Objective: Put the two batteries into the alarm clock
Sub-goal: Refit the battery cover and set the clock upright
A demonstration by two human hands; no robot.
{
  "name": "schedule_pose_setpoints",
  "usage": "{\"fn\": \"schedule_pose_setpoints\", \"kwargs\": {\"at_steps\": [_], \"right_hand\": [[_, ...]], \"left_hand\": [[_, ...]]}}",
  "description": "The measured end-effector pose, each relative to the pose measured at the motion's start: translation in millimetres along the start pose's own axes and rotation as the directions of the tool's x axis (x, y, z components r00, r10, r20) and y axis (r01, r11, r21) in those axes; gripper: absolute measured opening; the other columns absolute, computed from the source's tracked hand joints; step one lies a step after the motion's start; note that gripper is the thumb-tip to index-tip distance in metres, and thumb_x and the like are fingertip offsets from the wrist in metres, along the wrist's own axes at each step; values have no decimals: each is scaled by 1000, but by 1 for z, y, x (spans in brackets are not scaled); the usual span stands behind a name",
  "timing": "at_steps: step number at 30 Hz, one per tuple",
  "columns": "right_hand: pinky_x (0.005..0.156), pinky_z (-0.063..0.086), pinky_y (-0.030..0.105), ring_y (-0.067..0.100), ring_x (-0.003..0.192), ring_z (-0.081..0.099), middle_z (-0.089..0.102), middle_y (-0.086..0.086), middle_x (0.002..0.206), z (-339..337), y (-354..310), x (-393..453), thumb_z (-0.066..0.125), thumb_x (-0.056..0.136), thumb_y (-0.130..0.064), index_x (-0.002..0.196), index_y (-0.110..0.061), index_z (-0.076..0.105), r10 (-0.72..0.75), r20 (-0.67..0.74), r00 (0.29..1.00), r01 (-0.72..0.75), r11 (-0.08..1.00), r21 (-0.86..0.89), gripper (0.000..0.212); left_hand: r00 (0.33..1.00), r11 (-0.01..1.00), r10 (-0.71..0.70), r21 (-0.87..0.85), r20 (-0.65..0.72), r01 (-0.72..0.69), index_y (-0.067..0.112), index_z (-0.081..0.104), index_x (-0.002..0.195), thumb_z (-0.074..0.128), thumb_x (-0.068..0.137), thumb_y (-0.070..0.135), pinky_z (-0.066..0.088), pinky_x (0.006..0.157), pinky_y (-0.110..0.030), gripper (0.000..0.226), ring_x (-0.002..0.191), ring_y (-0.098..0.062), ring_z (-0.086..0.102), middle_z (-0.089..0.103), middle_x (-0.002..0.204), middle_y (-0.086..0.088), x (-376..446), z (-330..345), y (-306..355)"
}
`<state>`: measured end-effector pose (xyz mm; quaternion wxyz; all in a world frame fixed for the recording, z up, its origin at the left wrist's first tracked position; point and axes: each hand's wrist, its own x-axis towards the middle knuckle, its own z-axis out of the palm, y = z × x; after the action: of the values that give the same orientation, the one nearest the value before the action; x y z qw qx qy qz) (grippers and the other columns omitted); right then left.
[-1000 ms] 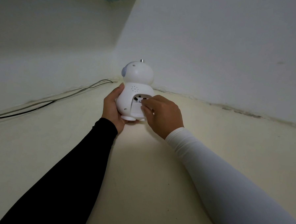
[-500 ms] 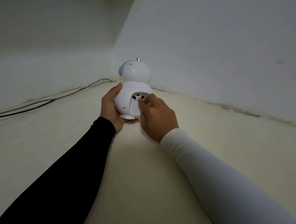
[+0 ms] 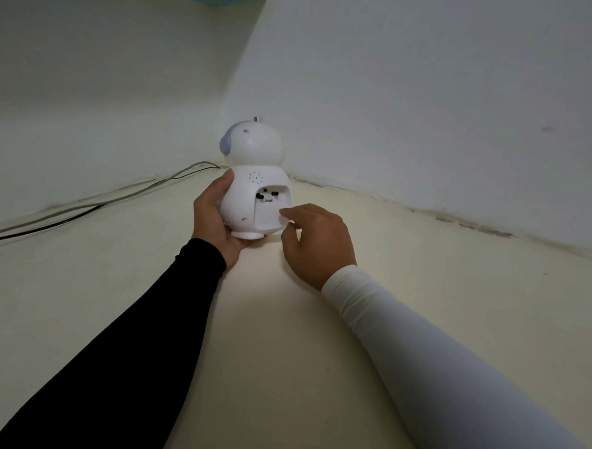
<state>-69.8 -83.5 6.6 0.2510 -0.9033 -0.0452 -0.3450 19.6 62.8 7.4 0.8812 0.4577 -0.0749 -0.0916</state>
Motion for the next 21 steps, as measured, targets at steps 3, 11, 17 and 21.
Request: {"fn": "schedule_pose_setpoints", "kwargs": {"at_steps": [3,11,17,21], "right_hand": [[93,52,40,24,111,65,70,-1,121,3,-2,-1,52,83,-17,114,-18,72,-6,61,998,5,1000,12,37],[87,51,42,33,97,62,70,10,114,1,-11,-6,58,77,-10,120,-12,61,-9,226,974,-28,986,163,43],[87,47,32,26,99,61,66,8,121,-3,-13,-6,62,79,-7,126,-16,57,84,294,952,-168,947,274,48],[92,46,37,28,118,57,62,7,127,-1,-9,-4,64,78,-9,112,-19,47,161,314,936,-269,901,339,40]], "left_hand": [[1000,999,27,17,2,-27,23,77,121,62,100,45,58,97,-55,34,102,-31,79,83,113,-6,-2,2,3],[997,997,47,60,-67,-43,3,64,145,83,80,42,65,86,-56,78,123,-46,72,67,146,-24,-1,4,1],[992,993,110,57,-59,-107,0,65,143,84,78,41,62,100,-57,79,129,-46,68,69,143,-25,3,4,-1],[981,978,177,127,-80,-166,-4,68,135,90,70,47,51,109,-70,85,126,-52,68,70,138,-29,6,4,-4]]}}
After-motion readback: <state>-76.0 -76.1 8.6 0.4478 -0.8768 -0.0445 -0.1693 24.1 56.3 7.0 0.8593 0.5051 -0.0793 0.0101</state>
